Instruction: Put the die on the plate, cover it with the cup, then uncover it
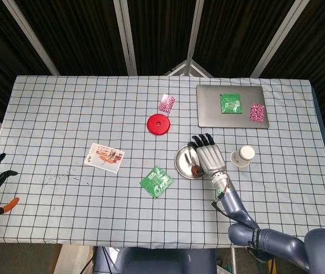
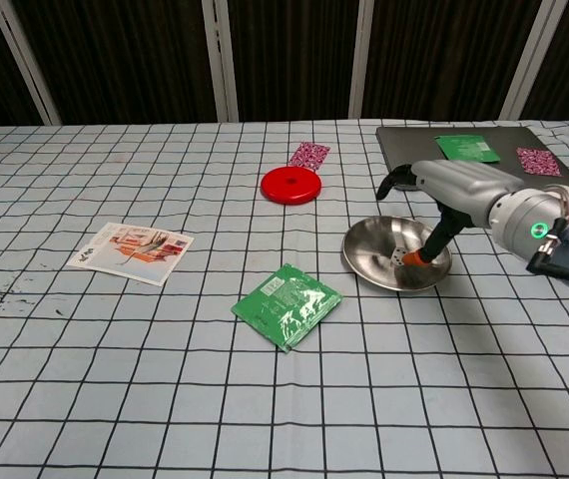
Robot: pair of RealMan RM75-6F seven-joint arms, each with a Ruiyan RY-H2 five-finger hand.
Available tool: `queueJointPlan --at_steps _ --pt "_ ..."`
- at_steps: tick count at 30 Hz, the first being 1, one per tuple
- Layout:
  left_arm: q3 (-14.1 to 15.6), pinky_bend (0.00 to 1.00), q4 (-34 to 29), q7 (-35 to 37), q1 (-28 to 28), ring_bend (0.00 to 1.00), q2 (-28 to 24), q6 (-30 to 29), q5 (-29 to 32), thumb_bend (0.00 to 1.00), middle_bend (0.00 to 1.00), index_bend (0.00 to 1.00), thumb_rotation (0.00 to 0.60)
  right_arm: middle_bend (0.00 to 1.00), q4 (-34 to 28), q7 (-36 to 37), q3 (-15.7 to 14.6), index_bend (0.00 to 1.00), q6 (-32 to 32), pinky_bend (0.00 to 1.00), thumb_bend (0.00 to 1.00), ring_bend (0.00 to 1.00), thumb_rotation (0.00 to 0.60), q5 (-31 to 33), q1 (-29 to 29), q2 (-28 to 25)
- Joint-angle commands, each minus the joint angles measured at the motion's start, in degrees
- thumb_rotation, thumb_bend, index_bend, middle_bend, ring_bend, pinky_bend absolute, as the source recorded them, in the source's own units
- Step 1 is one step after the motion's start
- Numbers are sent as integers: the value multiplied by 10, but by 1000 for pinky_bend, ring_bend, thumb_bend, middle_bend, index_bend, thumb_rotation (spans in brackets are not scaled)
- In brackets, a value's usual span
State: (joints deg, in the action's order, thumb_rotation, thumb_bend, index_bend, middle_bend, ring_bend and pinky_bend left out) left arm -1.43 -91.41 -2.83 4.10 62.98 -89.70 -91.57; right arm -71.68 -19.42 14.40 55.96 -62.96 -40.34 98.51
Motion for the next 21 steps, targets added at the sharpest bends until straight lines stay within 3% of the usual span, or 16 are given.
queueJointPlan --at_steps 1,5,12,21 --pt "0 128 0 0 0 0 0 0 1 260 0 313 600 121 -34 -4 7 206 22 0 158 81 600 -3 10 -32" --pt "2 128 -2 -2 0 0 0 0 -2 260 0 313 600 119 -76 -20 11 207 40 0 159 78 600 3 24 -76" --pt "3 128 -4 -4 -2 0 0 -3 -4 260 0 313 600 130 -140 -65 -10 207 38 0 157 79 600 31 47 -150" --pt "2 128 -6 -5 -4 0 0 -5 -1 260 0 314 600 168 -148 -73 -29 255 25 0 157 79 600 45 53 -176"
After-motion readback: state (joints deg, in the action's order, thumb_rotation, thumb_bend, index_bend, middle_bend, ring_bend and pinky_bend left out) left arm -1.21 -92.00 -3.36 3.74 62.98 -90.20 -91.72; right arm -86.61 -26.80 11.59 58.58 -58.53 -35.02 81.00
